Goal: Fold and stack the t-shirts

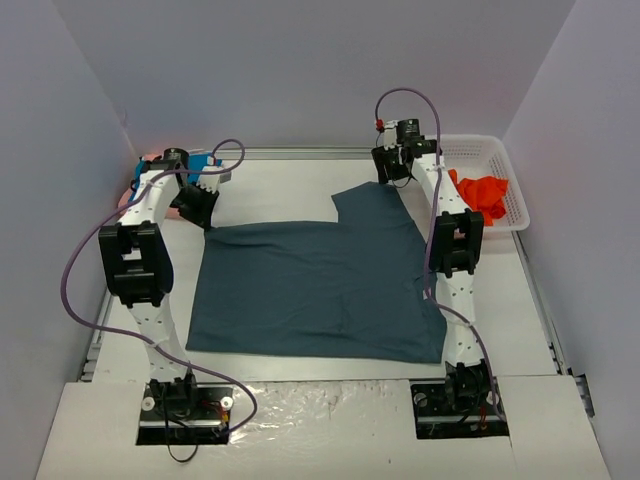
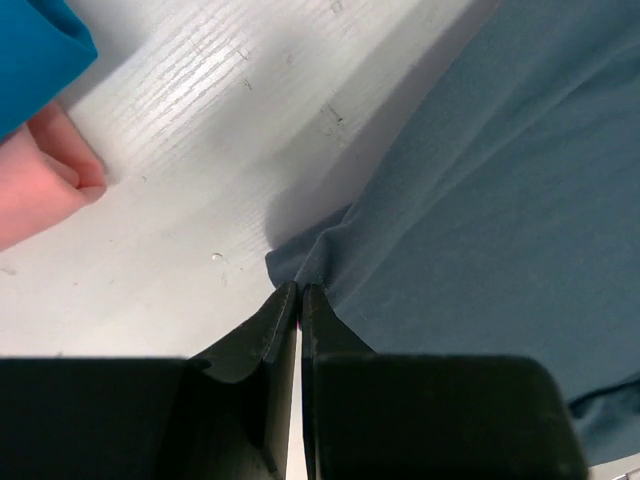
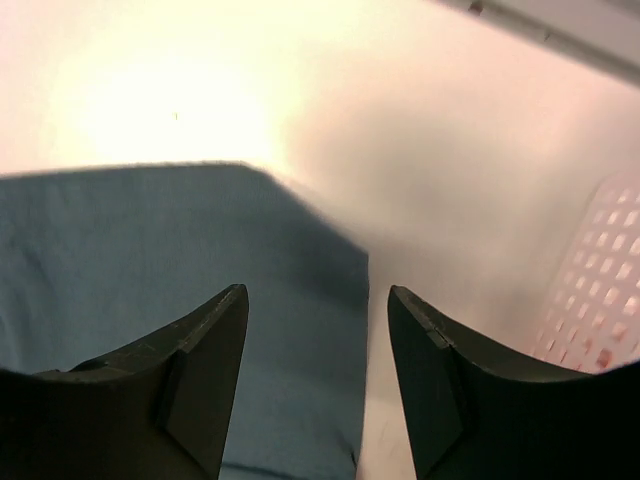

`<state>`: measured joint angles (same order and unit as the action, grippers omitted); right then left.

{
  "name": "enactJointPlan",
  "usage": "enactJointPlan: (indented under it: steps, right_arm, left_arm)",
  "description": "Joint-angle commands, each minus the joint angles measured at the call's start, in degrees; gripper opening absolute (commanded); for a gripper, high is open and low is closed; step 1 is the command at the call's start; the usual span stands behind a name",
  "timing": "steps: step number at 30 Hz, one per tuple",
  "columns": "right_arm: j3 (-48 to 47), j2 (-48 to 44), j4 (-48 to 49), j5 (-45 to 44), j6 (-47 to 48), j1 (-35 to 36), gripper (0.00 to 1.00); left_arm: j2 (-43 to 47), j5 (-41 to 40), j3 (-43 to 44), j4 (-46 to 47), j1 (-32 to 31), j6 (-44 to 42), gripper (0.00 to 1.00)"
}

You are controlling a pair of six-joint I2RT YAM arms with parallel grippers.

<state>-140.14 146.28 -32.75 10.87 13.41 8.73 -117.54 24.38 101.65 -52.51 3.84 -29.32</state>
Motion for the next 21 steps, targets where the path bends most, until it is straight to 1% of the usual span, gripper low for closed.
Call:
enactJointPlan:
  steps: [1,3,7,15,21]
  right_arm:
    - [-4.0,0.7,5.8,-0.8,-4.8,0.5,0.54]
    - [-4.6,1.1,7.3,-1.9,-6.1,0.5,0.59]
    - [-5.8,3.6,7.8,-2.4,-8.3,0.2,0.59]
    - [-5.8,7.2,7.8,-1.7,-9.9,0.0,0.51]
    - [-5.4,8.3,7.6,-1.2,-10.0,-0.1,0.51]
  left_arm:
    - [5.7,1.2,0.0,-0.9,0.2,0.3,0.02]
    - [5.8,0.9,-0.1,-0.8,0.3,0.2,0.02]
    - [5.4,0.4,0.0,-0.6,0.3,0.5,0.02]
    - [4.1,0.1,0.7,-0.8,0.3,0.8,0.02]
    - [3.5,-0.6,0.2,-0.3,0.3,0.5,0.02]
